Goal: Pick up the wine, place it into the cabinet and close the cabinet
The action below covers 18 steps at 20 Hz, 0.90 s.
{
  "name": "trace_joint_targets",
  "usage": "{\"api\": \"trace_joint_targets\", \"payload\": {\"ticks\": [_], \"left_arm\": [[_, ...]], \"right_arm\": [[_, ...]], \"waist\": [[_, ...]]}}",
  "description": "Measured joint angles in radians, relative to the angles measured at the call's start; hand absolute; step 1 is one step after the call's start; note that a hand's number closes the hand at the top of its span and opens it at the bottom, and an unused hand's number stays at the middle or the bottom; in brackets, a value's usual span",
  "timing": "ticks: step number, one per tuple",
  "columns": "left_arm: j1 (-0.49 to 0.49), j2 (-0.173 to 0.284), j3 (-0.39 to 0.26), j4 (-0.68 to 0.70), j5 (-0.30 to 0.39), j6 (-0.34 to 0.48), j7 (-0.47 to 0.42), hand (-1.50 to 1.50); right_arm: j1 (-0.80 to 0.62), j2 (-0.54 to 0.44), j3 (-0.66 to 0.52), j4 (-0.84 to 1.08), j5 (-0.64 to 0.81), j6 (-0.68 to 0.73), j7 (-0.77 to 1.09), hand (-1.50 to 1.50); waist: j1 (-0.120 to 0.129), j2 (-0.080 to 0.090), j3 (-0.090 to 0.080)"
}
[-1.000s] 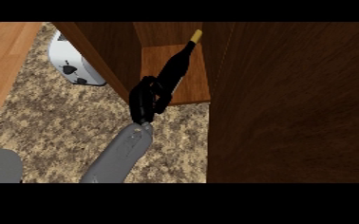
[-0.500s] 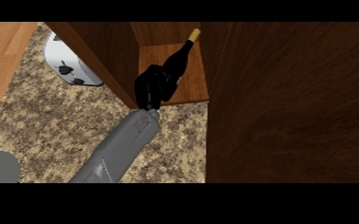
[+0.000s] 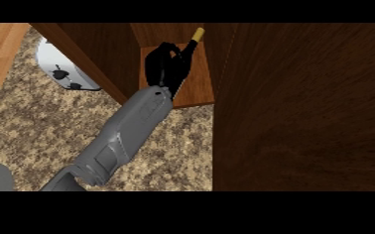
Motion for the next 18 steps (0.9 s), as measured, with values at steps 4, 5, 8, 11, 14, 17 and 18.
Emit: {"api": "trace_joint_targets", "payload": {"ticks": [4, 5, 8, 11, 14, 17, 18], "left_arm": [[-0.031, 0.000, -0.004, 0.066, 0.001, 0.013, -0.021, -1.50], [-0.040, 0.000, -0.003, 0.086, 0.000, 0.012, -0.025, -1.50], [-0.071, 0.000, -0.005, 0.137, -0.002, -0.001, -0.014, -1.50], [-0.073, 0.000, -0.008, 0.163, 0.002, 0.002, -0.018, -1.50], [-0.079, 0.000, 0.004, 0.183, 0.012, 0.002, -0.031, -1.50], [-0.070, 0.000, 0.026, 0.169, 0.036, 0.006, -0.070, -1.50], [-0.067, 0.000, 0.037, 0.159, 0.047, 0.007, -0.089, -1.50]], "right_arm": [[0.000, -0.004, -0.001, 0.001, -0.005, 0.006, -0.002, -1.50], [-0.001, -0.006, 0.000, 0.001, -0.006, 0.007, 0.000, -1.50], [-0.004, -0.004, 0.007, 0.001, -0.010, 0.003, 0.003, -1.50], [-0.007, -0.007, 0.009, 0.003, -0.012, 0.006, 0.004, -1.50], [0.003, -0.007, 0.014, 0.000, -0.016, 0.006, 0.003, -1.50], [0.004, -0.012, 0.014, 0.000, -0.020, 0.006, 0.006, -1.50], [0.000, -0.011, 0.014, 0.001, -0.021, 0.003, 0.008, -1.50]], "waist": [[-0.006, 0.005, -0.001], [-0.004, 0.006, -0.001], [-0.004, 0.007, -0.001], [-0.007, 0.008, -0.002], [-0.004, 0.007, -0.002], [0.000, 0.008, -0.003], [0.004, 0.008, -0.003]]}}
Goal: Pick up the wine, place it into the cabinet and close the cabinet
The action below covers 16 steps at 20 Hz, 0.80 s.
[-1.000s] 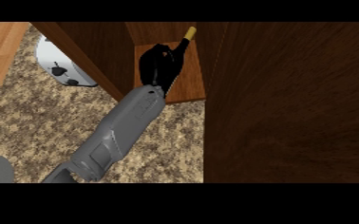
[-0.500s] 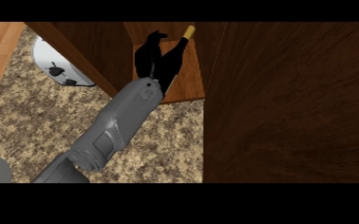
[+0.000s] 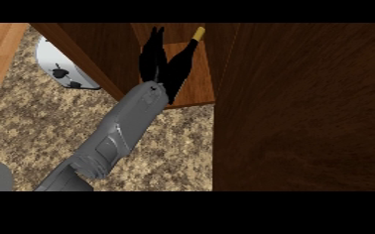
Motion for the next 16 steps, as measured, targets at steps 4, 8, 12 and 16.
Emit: {"api": "trace_joint_targets", "payload": {"ticks": [4, 8, 12, 16], "left_arm": [[0.018, 0.000, 0.042, -0.047, 0.050, -0.009, -0.084, -1.50], [0.045, 0.000, 0.079, -0.098, 0.106, -0.007, -0.178, -1.50], [0.071, 0.000, 0.109, -0.152, 0.172, -0.001, -0.267, -1.50], [0.094, 0.000, 0.131, -0.208, 0.246, 0.007, -0.350, -1.50]], "right_arm": [[0.009, -0.005, 0.002, -0.001, -0.004, 0.002, -0.001, -1.50], [0.016, -0.009, -0.003, -0.002, -0.010, 0.001, -0.004, -1.50], [0.007, -0.012, -0.004, 0.000, -0.014, -0.005, 0.000, -1.50], [0.012, -0.011, 0.007, -0.004, -0.018, -0.018, 0.012, -1.50]], "waist": [[0.005, -0.003, -0.001], [0.010, -0.007, -0.001], [0.021, -0.011, 0.000], [0.032, -0.017, 0.000]]}}
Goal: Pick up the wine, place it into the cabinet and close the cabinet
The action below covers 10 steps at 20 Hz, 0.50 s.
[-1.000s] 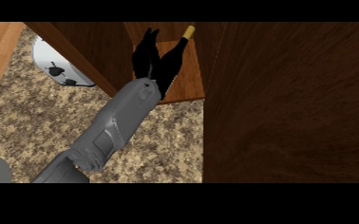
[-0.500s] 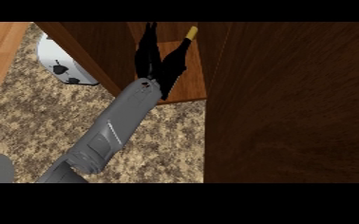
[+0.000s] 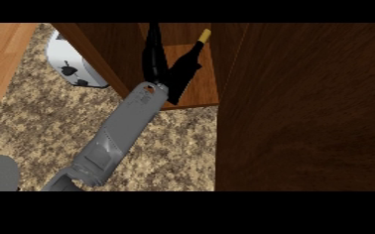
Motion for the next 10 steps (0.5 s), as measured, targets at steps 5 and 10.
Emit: {"api": "trace_joint_targets", "payload": {"ticks": [5, 10], "left_arm": [[0.044, 0.000, 0.035, -0.067, 0.109, -0.014, -0.108, -1.50], [0.087, 0.000, 0.039, -0.150, 0.211, -0.062, -0.193, -1.50]], "right_arm": [[-0.009, 0.008, 0.017, -0.002, 0.000, -0.026, 0.016, -1.50], [0.022, 0.005, 0.022, -0.007, -0.002, -0.033, 0.011, -1.50]], "waist": [[0.021, -0.007, 0.000], [0.039, -0.015, 0.001]]}}
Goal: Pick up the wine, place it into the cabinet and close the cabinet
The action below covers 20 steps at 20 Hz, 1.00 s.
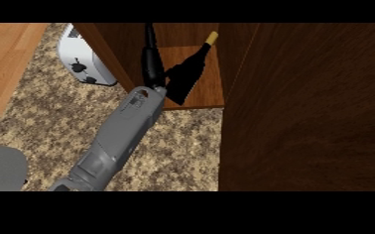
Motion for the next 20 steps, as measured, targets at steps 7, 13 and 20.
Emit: {"api": "trace_joint_targets", "payload": {"ticks": [7, 13, 20], "left_arm": [[0.093, 0.000, -0.079, -0.140, 0.080, -0.054, -0.035, -1.50], [0.195, 0.003, -0.189, -0.332, 0.077, -0.057, 0.013, -1.50], [0.375, 0.027, -0.262, -0.599, 0.056, -0.080, 0.063, -1.50]], "right_arm": [[-0.006, 0.000, 0.009, -0.010, 0.001, -0.038, 0.016, -1.50], [-0.015, 0.014, 0.043, -0.008, 0.013, -0.070, 0.015, -1.50], [-0.029, 0.008, 0.050, -0.010, 0.027, -0.103, 0.026, -1.50]], "waist": [[0.029, -0.008, 0.001], [0.048, -0.014, 0.001], [0.058, -0.015, 0.002]]}}
